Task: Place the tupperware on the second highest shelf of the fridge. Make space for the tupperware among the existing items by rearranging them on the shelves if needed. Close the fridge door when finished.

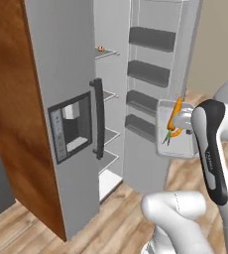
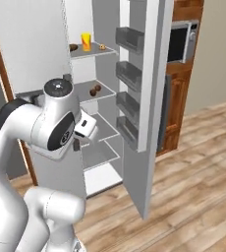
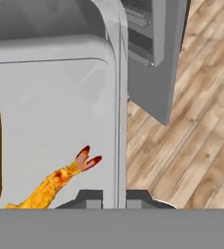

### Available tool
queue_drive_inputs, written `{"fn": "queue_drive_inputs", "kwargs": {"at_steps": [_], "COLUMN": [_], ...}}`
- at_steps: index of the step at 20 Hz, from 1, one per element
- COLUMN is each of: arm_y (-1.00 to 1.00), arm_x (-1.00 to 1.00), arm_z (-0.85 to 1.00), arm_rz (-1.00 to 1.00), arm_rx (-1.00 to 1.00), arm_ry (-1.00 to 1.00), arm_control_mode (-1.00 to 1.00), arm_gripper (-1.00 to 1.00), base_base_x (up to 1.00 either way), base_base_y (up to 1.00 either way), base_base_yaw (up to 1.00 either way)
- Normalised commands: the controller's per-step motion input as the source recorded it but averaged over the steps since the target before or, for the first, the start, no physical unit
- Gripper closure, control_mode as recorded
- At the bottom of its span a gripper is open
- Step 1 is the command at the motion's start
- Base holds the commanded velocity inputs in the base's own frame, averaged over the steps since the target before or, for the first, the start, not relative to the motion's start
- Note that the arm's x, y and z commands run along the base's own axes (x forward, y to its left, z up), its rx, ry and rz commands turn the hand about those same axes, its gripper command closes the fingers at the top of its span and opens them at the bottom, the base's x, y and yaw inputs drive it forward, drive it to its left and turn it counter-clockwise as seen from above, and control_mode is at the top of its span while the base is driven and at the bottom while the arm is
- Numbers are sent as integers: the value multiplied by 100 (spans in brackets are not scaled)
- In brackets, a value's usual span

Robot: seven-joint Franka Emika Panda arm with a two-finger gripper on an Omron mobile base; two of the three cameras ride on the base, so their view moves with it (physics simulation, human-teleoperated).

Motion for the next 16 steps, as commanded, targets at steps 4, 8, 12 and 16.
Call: {"fn": "queue_drive_inputs", "kwargs": {"at_steps": [4,8,12,16], "arm_y": [0,0,0,0], "arm_x": [0,0,0,0], "arm_z": [0,0,0,0], "arm_rz": [0,0,0,0], "arm_rx": [0,0,0,0], "arm_ry": [0,0,0,0], "arm_control_mode": [100,100,100,100], "arm_gripper": [100,100,100,100], "base_base_x": [98,88,69,44], "base_base_y": [0,0,-3,-23], "base_base_yaw": [21,21,22,25]}}
